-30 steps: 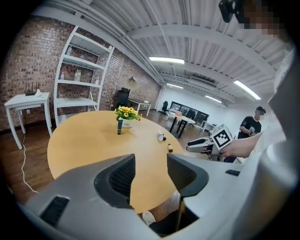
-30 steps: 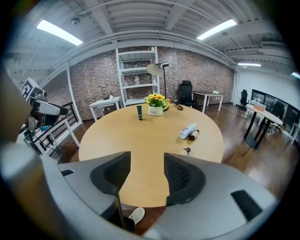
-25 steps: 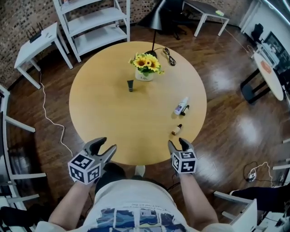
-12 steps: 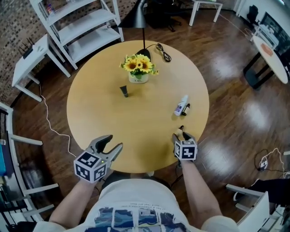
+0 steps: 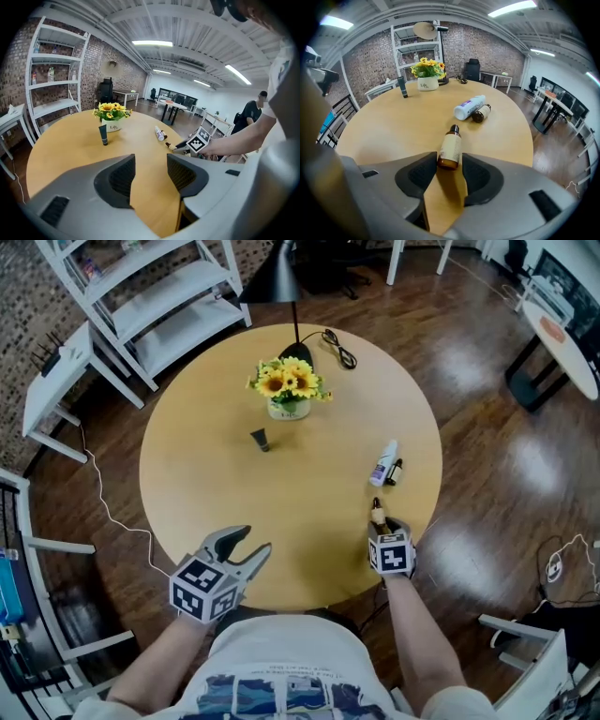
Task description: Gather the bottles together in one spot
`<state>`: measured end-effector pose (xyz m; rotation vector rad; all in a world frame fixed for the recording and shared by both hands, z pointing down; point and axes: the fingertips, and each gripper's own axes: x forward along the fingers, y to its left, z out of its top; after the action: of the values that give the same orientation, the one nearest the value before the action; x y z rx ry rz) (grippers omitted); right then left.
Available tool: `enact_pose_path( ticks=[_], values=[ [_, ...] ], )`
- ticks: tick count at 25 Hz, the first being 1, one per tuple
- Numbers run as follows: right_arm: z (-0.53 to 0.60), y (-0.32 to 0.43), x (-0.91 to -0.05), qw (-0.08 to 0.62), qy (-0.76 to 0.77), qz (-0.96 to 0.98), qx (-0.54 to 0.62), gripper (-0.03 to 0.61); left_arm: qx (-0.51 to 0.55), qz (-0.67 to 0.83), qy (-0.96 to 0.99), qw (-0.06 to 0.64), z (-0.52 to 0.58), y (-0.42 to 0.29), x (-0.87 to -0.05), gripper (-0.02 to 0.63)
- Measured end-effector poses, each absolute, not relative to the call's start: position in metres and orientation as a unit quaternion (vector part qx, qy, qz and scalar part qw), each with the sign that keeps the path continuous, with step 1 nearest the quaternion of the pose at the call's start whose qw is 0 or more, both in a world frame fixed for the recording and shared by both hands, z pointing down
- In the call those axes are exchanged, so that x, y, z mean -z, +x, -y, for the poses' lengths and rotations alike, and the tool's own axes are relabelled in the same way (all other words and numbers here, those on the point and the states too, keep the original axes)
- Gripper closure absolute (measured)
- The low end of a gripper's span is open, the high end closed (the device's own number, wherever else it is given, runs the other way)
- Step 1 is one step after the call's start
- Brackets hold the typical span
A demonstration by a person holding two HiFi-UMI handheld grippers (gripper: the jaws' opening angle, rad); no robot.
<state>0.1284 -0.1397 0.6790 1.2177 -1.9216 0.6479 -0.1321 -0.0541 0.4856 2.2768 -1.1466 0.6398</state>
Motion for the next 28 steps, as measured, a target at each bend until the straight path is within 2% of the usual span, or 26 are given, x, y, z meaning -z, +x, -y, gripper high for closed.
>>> enact_pose_path(
  ticks=[4, 7, 14, 23, 28],
  values=[
    [0.15, 0.127, -0.678, 0.381, 0.475, 0.76, -0.226, 0.374, -0.236, 0.416, 0.839, 0.258, 0.057, -0.131, -0.492, 0.426],
    [0.152, 0.119, -0.678, 0.384, 0.463, 0.767, -0.223, 0.426, -0.238, 0.411, 0.84, 0.262, 0.056, -0.13, -0.496, 0.426],
    [0.149, 0.121, -0.674, 0.363, 0.452, 0.783, -0.225, 0.433, -0.236, 0.396, 0.846, 0.266, 0.057, -0.125, -0.495, 0.426],
    [0.124, 0.072, -0.564, 0.193, 0.393, 0.878, -0.192, 0.433, -0.17, 0.33, 0.89, 0.264, 0.081, -0.084, -0.455, 0.426],
    [0.098, 0.04, -0.496, 0.112, 0.33, 0.923, -0.161, 0.433, -0.145, 0.286, 0.919, 0.229, 0.091, -0.049, -0.421, 0.428]
  ],
)
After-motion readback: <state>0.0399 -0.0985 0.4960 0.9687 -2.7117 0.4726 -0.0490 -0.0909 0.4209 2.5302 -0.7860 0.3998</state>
